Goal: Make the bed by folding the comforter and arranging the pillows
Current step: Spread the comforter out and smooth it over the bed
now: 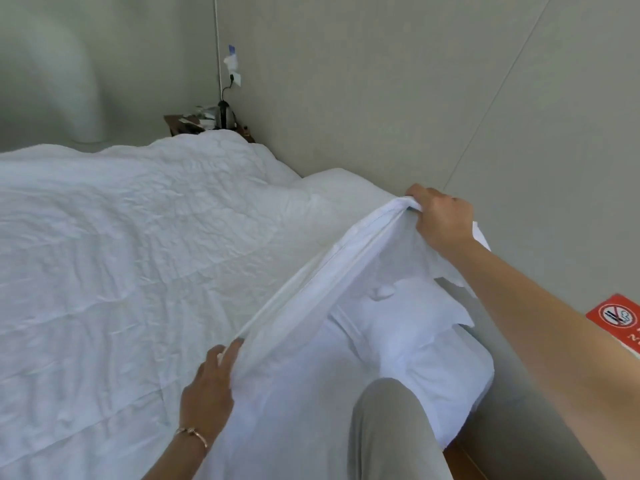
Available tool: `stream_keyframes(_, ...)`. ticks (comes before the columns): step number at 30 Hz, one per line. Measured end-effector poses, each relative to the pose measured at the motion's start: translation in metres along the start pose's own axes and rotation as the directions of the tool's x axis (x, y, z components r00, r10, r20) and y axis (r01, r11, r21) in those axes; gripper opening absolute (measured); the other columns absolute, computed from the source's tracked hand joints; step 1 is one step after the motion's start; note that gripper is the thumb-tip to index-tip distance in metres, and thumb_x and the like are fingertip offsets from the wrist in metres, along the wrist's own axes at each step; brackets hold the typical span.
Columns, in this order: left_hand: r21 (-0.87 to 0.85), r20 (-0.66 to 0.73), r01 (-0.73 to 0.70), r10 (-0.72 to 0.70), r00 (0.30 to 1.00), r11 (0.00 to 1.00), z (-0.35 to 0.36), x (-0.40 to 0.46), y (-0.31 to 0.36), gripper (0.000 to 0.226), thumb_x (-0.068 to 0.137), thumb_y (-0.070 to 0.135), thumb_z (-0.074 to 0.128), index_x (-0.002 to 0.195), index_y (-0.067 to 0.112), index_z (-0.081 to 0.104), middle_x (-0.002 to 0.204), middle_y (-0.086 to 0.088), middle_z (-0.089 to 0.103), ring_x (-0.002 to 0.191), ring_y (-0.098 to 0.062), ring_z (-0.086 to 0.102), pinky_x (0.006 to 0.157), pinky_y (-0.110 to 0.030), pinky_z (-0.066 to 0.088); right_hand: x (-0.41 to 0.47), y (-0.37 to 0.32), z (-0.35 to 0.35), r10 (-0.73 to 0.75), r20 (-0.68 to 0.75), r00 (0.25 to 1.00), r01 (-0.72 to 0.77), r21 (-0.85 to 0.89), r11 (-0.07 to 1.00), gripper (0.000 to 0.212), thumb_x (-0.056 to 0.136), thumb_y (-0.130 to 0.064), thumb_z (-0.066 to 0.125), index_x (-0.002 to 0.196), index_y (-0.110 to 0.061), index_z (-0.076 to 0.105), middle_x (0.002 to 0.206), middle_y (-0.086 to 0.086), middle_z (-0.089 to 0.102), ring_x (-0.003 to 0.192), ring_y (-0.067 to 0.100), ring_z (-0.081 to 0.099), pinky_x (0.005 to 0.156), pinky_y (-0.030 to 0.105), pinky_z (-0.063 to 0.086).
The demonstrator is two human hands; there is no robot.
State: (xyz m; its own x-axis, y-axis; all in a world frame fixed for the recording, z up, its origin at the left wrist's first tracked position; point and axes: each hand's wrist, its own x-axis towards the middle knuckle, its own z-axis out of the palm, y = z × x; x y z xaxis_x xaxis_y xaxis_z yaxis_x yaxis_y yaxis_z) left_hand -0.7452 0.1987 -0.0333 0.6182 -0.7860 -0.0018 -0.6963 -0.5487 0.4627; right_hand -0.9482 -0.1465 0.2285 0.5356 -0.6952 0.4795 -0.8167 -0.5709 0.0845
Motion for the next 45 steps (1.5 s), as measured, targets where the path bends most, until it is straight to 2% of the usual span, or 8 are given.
stream_keyframes(5,0.121,-0.062,0.108,-0.101,0.993,0.987,-0.092,0.045,-0.082,0.085,0.081,-0.002,0.05,0.149,0.042,0.023,0.126,0.001,0.048,0.096,-0.024,0.058,0.062,-0.037,0.048,0.036,-0.047,0.031,-0.106,-0.01,0.994,0.104,-0.111,0.988,0.042,0.065,0.006,0.059,0.101,-0.017,0.059,0.074,0.006,0.062,0.078,0.031,0.059,0.075,0.036,0.031)
stream_keyframes(13,0.328,-0.163,0.087,-0.034,0.986,0.941,-0.206,0.182,-0.103,0.084,0.076,-0.006,0.046,0.143,0.043,0.036,0.126,0.008,0.05,0.099,-0.023,0.061,0.061,-0.032,0.045,0.136,-0.127,0.107,0.154,0.222,0.963,-0.067,-0.357,0.932,0.04,0.089,-0.025,0.045,0.126,-0.038,0.055,0.115,-0.002,0.056,0.127,0.033,0.037,0.117,0.055,0.001)
stream_keyframes(18,0.388,-0.22,0.133,-0.048,0.974,0.912,-0.243,0.322,-0.139,0.09,0.071,-0.007,0.048,0.141,0.047,0.035,0.12,0.009,0.053,0.09,-0.024,0.064,0.054,-0.029,0.039,0.284,-0.19,0.182,-0.053,0.074,0.996,0.069,-0.232,0.97,0.027,0.091,-0.024,0.052,0.11,-0.036,0.066,0.11,-0.002,0.057,0.121,0.032,0.04,0.114,0.053,-0.007)
stream_keyframes(22,0.419,-0.315,0.243,-0.111,0.943,0.875,-0.231,0.46,-0.207,0.086,0.073,-0.006,0.05,0.143,0.041,0.037,0.126,0.003,0.054,0.1,-0.028,0.062,0.056,-0.029,0.039,0.401,-0.245,0.3,-0.36,-0.148,0.921,0.345,-0.116,0.931,0.026,0.076,-0.016,0.067,0.102,-0.022,0.07,0.111,0.008,0.058,0.112,0.033,0.049,0.11,0.05,0.014)
stream_keyframes(25,0.441,-0.322,0.378,-0.25,0.913,0.814,-0.174,0.541,-0.235,0.075,0.087,0.005,0.054,0.149,0.039,0.028,0.134,-0.003,0.048,0.114,-0.034,0.05,0.08,-0.047,0.049,0.423,-0.268,0.414,-0.499,0.142,0.855,0.514,-0.094,0.853,0.061,0.09,-0.039,0.056,0.146,-0.032,0.033,0.151,0.003,0.031,0.141,0.03,0.024,0.113,0.049,-0.009)
stream_keyframes(33,-0.158,0.215,0.463,-0.427,0.878,0.872,0.073,0.6,-0.075,0.062,0.086,0.076,0.028,0.139,0.066,-0.003,0.159,0.019,-0.004,0.148,-0.018,-0.009,0.111,-0.064,-0.002,0.367,-0.227,0.573,-0.478,0.673,0.564,0.484,0.2,0.852,0.078,0.076,-0.085,0.002,0.147,-0.055,0.01,0.16,-0.018,0.012,0.149,0.015,0.005,0.113,0.051,-0.013)
stream_keyframes(37,0.11,0.427,0.381,-0.39,0.816,0.918,0.12,0.551,-0.019,0.076,0.067,0.089,-0.006,0.137,0.062,-0.021,0.159,0.012,-0.02,0.145,-0.027,-0.024,0.105,-0.068,-0.013,0.365,-0.226,0.585,-0.467,0.703,0.536,0.5,0.181,0.847,0.079,0.075,-0.085,-0.001,0.148,-0.055,0.002,0.161,-0.017,0.005,0.149,0.015,0.001,0.112,0.05,-0.016)
stream_keyframes(45,0.323,0.498,0.383,-0.499,0.709,0.866,0.079,0.505,-0.07,0.07,0.085,0.078,0.017,0.146,0.054,-0.007,0.161,0.007,-0.017,0.144,-0.031,-0.025,0.105,-0.067,-0.016,0.349,-0.259,0.58,-0.382,0.714,0.587,0.489,0.064,0.87,0.063,0.093,-0.067,0.011,0.15,-0.044,0.019,0.161,-0.009,0.016,0.148,0.023,0.008,0.114,0.055,-0.007)
